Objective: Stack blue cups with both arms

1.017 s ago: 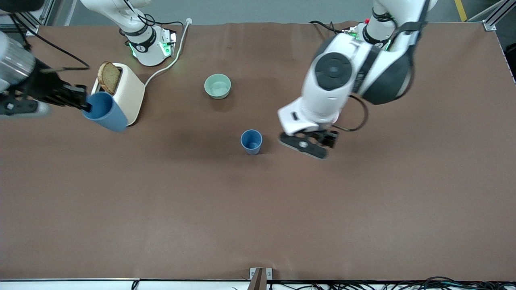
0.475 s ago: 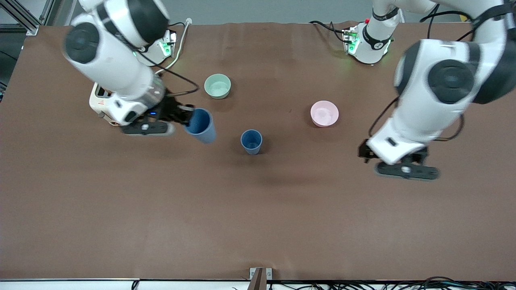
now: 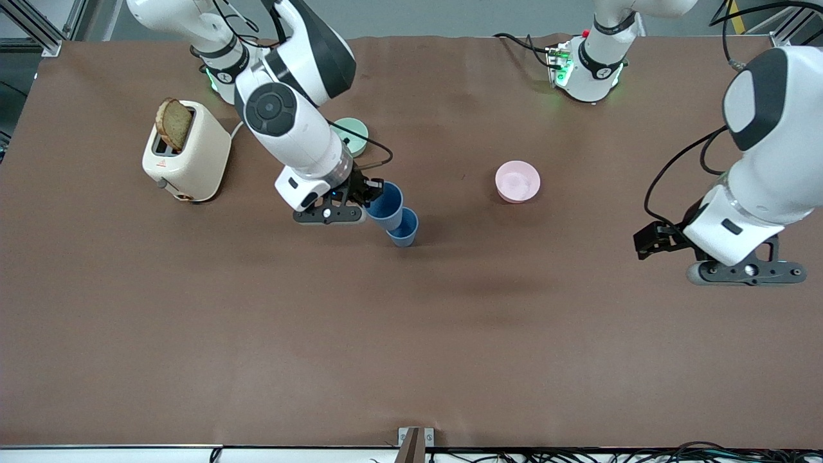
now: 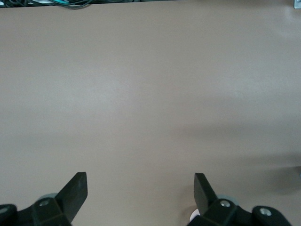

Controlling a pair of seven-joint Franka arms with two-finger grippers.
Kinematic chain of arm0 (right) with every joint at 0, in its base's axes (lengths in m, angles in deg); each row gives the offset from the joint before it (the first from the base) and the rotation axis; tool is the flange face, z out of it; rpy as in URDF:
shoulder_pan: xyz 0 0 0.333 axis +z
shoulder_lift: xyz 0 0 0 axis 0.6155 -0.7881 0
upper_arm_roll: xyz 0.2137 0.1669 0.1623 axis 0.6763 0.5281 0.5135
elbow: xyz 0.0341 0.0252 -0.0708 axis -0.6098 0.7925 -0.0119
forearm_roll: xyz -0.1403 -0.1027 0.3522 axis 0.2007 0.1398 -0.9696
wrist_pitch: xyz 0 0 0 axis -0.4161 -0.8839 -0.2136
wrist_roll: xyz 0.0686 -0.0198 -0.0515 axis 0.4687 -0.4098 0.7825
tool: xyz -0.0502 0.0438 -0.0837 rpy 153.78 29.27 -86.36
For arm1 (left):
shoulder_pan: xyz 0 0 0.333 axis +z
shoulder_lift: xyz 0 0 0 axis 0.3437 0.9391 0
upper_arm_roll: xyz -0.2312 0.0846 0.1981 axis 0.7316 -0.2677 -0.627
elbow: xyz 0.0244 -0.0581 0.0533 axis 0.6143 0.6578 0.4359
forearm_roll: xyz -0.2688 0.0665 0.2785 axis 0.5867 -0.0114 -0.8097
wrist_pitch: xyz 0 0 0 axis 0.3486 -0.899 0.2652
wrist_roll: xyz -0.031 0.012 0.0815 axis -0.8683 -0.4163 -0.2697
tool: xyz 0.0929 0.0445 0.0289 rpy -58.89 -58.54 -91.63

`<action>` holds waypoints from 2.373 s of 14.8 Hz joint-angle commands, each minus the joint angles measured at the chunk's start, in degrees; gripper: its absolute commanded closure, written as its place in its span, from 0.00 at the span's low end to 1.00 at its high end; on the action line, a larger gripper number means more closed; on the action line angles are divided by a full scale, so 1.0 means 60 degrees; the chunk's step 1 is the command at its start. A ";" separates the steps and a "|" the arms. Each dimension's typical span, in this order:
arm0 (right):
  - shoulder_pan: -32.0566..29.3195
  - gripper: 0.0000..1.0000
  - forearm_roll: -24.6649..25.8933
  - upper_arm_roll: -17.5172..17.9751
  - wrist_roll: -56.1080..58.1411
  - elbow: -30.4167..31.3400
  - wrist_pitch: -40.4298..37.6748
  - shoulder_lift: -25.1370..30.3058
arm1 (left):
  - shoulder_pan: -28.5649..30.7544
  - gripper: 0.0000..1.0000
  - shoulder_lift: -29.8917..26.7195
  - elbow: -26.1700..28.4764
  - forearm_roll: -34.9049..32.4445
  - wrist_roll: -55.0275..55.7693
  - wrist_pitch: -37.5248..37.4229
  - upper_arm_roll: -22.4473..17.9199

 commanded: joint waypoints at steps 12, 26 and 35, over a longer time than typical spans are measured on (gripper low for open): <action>0.0610 0.71 -0.0221 -0.0125 -0.0346 0.0802 0.1646 -0.0678 | 0.3584 0.00 -0.1536 0.0276 -0.0078 -0.0155 -0.0106 0.2369; -0.3534 0.00 0.1897 -0.0228 0.1558 0.0787 -0.1677 0.2661 | 0.3554 0.00 -0.2669 0.2289 -0.0195 -0.0052 0.0494 0.2676; -0.5761 0.00 0.2387 -0.0242 0.3445 -0.0176 -0.3433 0.3336 | 0.3074 0.00 -0.2344 0.1464 -0.0486 -0.0199 -0.0664 0.2283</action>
